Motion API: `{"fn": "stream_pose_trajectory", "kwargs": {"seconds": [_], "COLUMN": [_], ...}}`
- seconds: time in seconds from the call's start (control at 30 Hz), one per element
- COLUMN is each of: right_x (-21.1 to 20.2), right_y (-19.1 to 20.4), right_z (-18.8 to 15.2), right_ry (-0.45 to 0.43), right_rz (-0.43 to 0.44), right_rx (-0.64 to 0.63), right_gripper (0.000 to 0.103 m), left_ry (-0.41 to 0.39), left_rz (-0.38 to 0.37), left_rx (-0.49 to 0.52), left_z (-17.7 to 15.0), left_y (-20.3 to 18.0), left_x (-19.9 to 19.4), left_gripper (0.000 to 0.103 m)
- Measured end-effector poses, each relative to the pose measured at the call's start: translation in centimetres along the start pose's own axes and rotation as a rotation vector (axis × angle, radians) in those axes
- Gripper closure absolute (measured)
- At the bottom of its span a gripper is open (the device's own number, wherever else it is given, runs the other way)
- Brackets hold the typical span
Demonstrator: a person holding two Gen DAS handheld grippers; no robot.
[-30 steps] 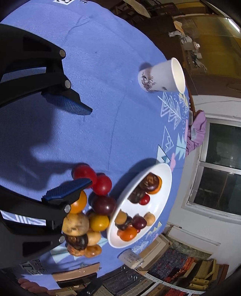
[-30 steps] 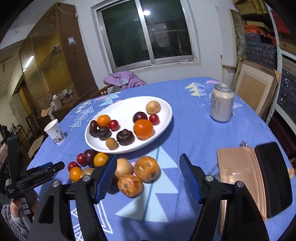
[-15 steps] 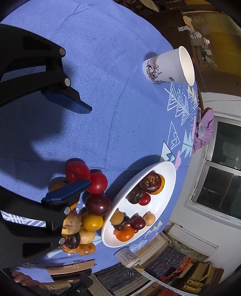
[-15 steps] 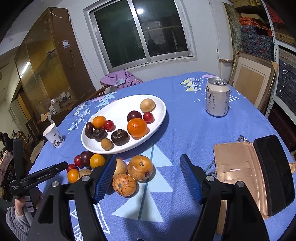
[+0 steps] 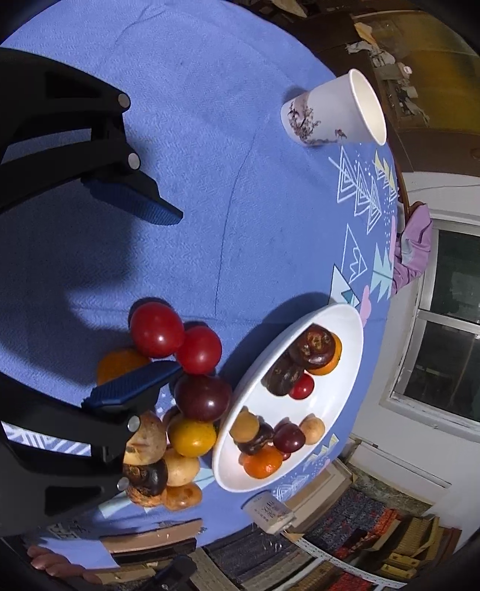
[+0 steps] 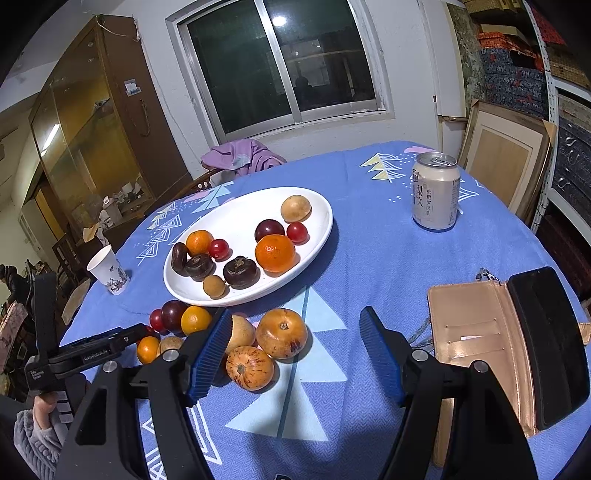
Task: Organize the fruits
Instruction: 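Withdraw both open grippers back toward the remaining fruit pile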
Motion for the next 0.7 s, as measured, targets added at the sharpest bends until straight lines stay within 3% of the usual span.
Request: {"fn": "stream_pose_trajectory", "kwargs": {"seconds": [0.1, 0.2, 0.33, 0.47, 0.57, 0.7], "right_x": [-0.3, -0.5, -0.6, -0.3, -0.1, 0.0], "right_y": [-0.1, -0.4, -0.3, 0.0, 0.0, 0.0], "right_z": [0.3, 0.5, 0.5, 0.3, 0.1, 0.0], "right_ry": [-0.010, -0.014, -0.017, -0.011, -0.001, 0.002], "right_rz": [0.008, 0.016, 0.019, 0.011, 0.009, 0.008], "right_rx": [0.006, 0.020, 0.020, -0.002, -0.007, -0.007], "right_gripper": [0.030, 0.030, 0.030, 0.030, 0.030, 0.030], "left_ry": [0.001, -0.050, -0.102, -0.081, -0.067, -0.059], "left_rz": [-0.006, 0.035, -0.009, -0.028, 0.006, -0.014], "left_rx": [-0.017, -0.047, -0.132, -0.071, -0.015, -0.056], "left_z": [-0.4, -0.2, 0.2, -0.3, -0.7, -0.2], "left_y": [0.9, 3.1, 4.9, 3.5, 2.8, 3.4], "left_x": [-1.1, -3.7, -5.6, -4.7, -3.8, -2.7], "left_gripper": [0.026, 0.027, 0.027, 0.027, 0.027, 0.035]}}
Point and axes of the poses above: each gripper's, at about its wrist camera, not at the fingertips, and x roughly the way its jaws point, y to its left, z to its top, the point moved 9 cm from there along x, roughly the way its jaws point, and after that the axes turned 14 degrees about -z, right-handed, at the moved point
